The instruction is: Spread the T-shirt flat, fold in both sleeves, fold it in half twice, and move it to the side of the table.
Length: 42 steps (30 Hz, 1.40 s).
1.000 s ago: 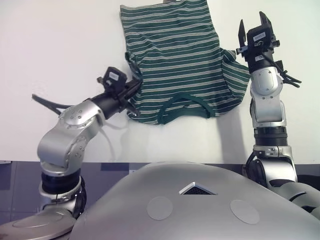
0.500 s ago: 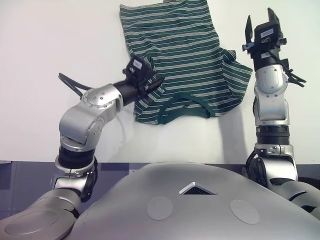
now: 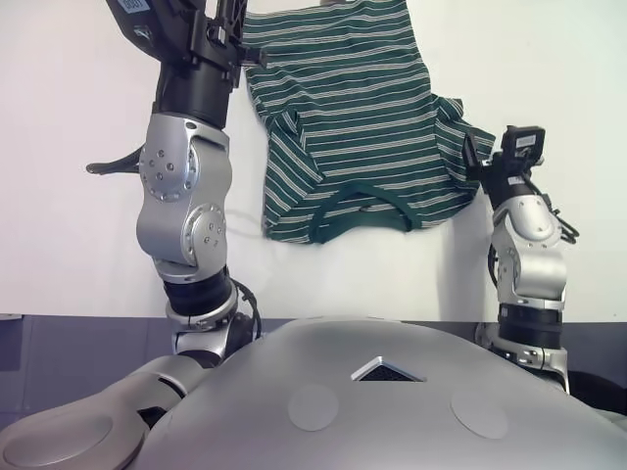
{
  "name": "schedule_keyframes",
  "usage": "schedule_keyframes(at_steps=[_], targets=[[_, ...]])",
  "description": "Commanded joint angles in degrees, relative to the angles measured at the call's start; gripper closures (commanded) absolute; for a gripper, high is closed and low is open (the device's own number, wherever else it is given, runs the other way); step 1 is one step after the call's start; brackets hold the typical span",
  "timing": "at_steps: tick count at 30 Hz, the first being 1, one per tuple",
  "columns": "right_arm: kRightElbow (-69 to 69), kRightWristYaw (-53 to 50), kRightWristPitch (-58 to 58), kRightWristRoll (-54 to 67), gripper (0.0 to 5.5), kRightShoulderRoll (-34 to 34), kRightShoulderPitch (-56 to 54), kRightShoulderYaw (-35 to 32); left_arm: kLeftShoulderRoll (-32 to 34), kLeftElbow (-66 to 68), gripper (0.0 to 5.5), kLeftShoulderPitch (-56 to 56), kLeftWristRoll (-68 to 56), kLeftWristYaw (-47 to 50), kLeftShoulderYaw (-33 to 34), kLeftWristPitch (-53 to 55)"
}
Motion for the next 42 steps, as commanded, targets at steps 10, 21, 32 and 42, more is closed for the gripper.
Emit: schedule_keyframes(at_steps=[10,21,32,42], targets=[[5.6,-5.47,7.54,10.14,2.3,9.37,-5.65,-5.72,1.91,3.27,3.71,-1.46,0.78,-2.95,-1.85,-1.64],[5.32,-7.63,6.51,7.7,4.36,8.21,-6.2,-4.79,2.08,4.01,3.71,-0.4,0.94,-2.89,-1.72,-3.2],[-0.69,-1.97,-0.3,2.76,5.49,3.71,-5.15,2.62,1.65,5.26,3.71,0.39,1.62,-2.33,-2.05,-4.68],[-9.6,18.72,12.57,8.27,5.49,-6.98,-3.74,15.56,0.27,6.27,3.71,1.58,2.98,-1.68,-2.58,-6.6]])
